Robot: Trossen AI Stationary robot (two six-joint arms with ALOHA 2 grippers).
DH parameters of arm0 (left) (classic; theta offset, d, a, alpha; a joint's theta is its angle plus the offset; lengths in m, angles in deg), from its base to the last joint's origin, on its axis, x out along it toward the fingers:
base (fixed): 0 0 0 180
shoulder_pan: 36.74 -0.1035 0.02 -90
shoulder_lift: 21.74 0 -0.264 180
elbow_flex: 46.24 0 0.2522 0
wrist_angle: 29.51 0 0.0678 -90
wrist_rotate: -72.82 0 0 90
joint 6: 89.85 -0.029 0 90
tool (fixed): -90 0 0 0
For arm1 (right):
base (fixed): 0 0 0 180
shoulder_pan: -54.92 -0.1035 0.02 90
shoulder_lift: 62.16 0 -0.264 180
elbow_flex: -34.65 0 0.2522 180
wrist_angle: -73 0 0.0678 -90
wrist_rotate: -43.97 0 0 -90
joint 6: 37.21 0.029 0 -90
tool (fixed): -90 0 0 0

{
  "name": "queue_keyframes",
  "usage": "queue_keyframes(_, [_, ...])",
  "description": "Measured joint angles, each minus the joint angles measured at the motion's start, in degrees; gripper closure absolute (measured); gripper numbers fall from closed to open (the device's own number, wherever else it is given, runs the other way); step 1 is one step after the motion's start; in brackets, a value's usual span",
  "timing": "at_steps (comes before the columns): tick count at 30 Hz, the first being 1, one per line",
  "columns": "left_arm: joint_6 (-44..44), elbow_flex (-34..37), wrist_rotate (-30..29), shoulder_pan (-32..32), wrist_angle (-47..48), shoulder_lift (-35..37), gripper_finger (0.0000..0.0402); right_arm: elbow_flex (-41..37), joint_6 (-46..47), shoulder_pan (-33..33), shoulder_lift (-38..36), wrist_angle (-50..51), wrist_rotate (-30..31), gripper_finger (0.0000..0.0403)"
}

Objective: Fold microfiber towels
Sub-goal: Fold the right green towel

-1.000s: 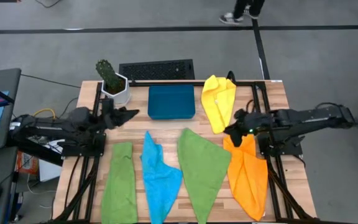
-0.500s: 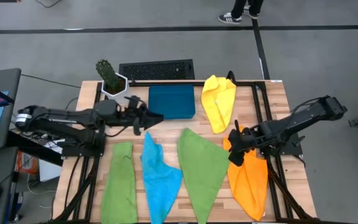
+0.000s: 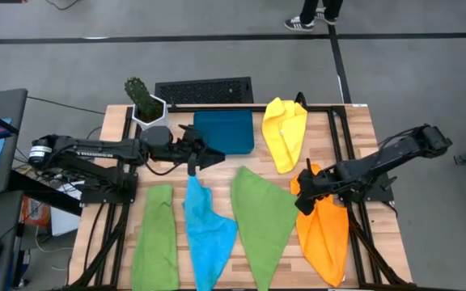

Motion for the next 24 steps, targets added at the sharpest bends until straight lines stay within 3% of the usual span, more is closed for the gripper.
queue_keyframes(13, [0.5,0.0,-0.5,0.0,-0.1,0.0,0.0263,-1.9,-0.4,-0.1,5.2,-8.3,0.0,0.0202])
queue_keyframes(24, [0.4,0.0,-1.9,0.0,1.4,0.0,0.0264,-1.9,-0.9,-0.1,6.2,-10.9,-0.3,0.0328])
